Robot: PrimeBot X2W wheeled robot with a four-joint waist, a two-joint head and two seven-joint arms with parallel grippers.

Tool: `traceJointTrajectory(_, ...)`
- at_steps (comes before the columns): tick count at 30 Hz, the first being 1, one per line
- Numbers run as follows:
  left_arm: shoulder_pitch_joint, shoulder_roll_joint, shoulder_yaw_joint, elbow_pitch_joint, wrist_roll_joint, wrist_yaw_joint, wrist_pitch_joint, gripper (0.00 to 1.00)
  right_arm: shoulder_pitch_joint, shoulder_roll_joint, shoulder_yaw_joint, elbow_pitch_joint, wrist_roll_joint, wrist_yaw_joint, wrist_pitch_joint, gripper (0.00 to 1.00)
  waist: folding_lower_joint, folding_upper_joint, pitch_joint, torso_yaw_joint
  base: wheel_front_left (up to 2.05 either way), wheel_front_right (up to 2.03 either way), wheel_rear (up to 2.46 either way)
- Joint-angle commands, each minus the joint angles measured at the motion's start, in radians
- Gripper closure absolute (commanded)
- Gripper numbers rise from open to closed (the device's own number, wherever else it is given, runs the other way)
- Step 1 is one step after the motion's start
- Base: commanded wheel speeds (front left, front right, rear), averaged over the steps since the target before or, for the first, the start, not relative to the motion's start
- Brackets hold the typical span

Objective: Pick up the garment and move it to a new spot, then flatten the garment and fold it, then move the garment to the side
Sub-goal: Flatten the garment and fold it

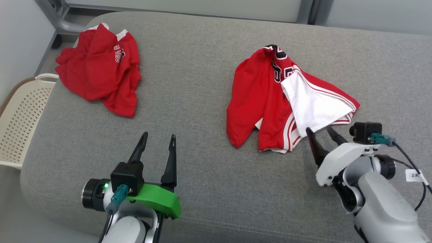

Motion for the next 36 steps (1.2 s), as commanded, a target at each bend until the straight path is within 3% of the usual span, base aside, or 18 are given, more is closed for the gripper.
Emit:
traceJointTrajectory(1,0.019,0.008,-0.002,-0.005,0.002,0.006,0.003,0.0,0.019,0.02,-0.001,0.016,0.02,0.0,-0.006,0.0,0.0,0.0,0.002,0.012,0.0,0.0,0.0)
traceJointTrajectory(8,0.014,0.008,-0.011,-0.021,0.004,0.01,0.01,0.0,0.012,0.08,-0.007,0.075,0.097,0.0,0.014,0.0,0.0,0.0,0.016,0.043,0.0,0.0,0.0)
traceJointTrajectory(19,-0.006,-0.003,-0.018,-0.015,0.001,0.017,0.0,0.0,-0.072,0.1,-0.034,0.17,0.221,0.0,0.009,0.0,0.0,0.0,0.039,0.083,0.0,0.0,0.0)
traceJointTrajectory(21,-0.009,-0.005,-0.018,-0.012,0.0,0.016,-0.002,0.0,-0.088,0.087,-0.025,0.181,0.217,0.0,-0.013,0.53,0.0,0.0,0.042,0.088,0.0,0.0,0.0)
traceJointTrajectory(22,-0.009,-0.006,-0.019,-0.01,-0.002,0.016,-0.005,0.0,-0.096,0.082,-0.019,0.186,0.213,0.0,-0.022,0.64,0.0,0.0,0.042,0.089,0.0,0.0,0.0)
traceJointTrajectory(23,-0.009,-0.007,-0.019,-0.008,-0.002,0.017,-0.005,0.0,-0.103,0.077,-0.014,0.19,0.208,0.0,-0.034,0.88,0.0,0.0,0.043,0.09,0.0,0.0,0.0)
traceJointTrajectory(24,-0.009,-0.007,-0.019,-0.006,-0.003,0.017,-0.007,0.0,-0.109,0.07,-0.009,0.195,0.204,0.0,-0.046,1.0,0.0,0.0,0.043,0.09,0.0,0.0,0.0)
traceJointTrajectory(31,-0.003,-0.005,-0.016,0.003,-0.012,0.018,-0.015,0.0,-0.141,0.02,0.046,0.188,0.197,0.0,-0.082,1.0,0.0,0.0,0.039,0.067,0.0,0.0,0.0)
traceJointTrajectory(36,0.001,-0.006,-0.021,0.006,-0.017,0.017,-0.014,0.0,-0.148,-0.056,0.074,0.141,0.197,0.0,-0.072,1.0,0.0,0.0,0.029,0.041,0.0,0.0,0.0)
